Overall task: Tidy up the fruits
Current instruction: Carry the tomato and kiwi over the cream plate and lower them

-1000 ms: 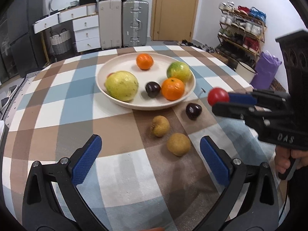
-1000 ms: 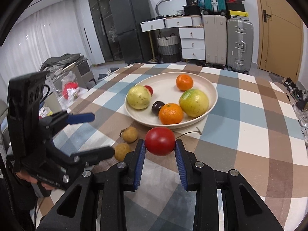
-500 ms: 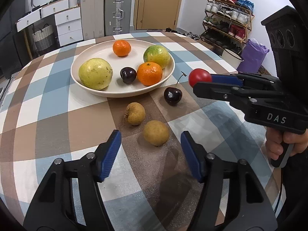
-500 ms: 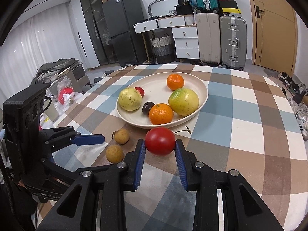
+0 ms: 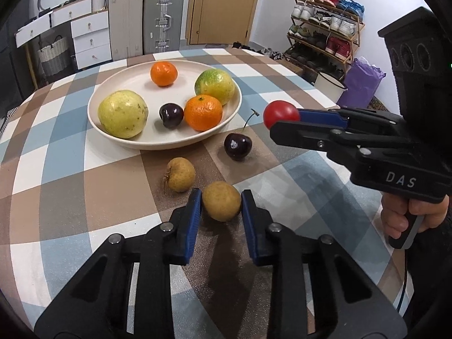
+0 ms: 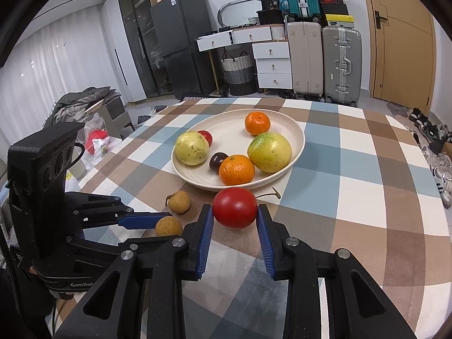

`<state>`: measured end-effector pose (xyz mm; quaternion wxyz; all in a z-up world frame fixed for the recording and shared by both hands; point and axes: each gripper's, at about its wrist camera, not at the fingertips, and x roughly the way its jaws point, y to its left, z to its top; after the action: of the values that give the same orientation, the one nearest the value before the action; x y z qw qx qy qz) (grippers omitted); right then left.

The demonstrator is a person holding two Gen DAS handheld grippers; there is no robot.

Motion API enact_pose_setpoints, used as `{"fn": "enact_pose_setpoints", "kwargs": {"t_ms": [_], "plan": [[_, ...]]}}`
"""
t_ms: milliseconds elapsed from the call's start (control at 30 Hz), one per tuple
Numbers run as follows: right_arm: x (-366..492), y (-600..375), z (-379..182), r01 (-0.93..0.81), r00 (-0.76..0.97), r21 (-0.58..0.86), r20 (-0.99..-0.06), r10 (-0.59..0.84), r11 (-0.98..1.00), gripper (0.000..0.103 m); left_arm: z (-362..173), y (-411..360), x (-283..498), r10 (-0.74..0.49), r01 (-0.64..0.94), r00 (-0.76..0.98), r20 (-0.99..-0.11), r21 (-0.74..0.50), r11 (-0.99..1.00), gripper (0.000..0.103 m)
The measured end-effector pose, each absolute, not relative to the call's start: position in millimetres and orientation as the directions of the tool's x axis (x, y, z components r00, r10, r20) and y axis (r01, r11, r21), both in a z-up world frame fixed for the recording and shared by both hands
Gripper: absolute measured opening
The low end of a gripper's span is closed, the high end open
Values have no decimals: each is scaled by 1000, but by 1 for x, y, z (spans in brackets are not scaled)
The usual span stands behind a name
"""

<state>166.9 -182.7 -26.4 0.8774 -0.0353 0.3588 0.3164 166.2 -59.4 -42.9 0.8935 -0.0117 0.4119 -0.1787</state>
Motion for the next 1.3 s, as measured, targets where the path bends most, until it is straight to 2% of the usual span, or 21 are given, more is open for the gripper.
{"fn": "enact_pose_setpoints", "kwargs": {"t_ms": [500, 1067, 1300], "plan": [[165, -187, -23, -575, 578, 160, -615, 536, 803, 32, -30, -38, 156, -301, 252, 688, -661, -171, 952, 25], [177, -190, -21, -542, 587, 171, -623, 517, 823, 32, -4, -25, 154, -249, 200, 759, -601, -149, 968, 25], [179, -185, -6, -556, 601, 98, -639, 480, 825, 32, 15, -20, 158, -234, 197, 784, -575, -126, 972, 25]]}}
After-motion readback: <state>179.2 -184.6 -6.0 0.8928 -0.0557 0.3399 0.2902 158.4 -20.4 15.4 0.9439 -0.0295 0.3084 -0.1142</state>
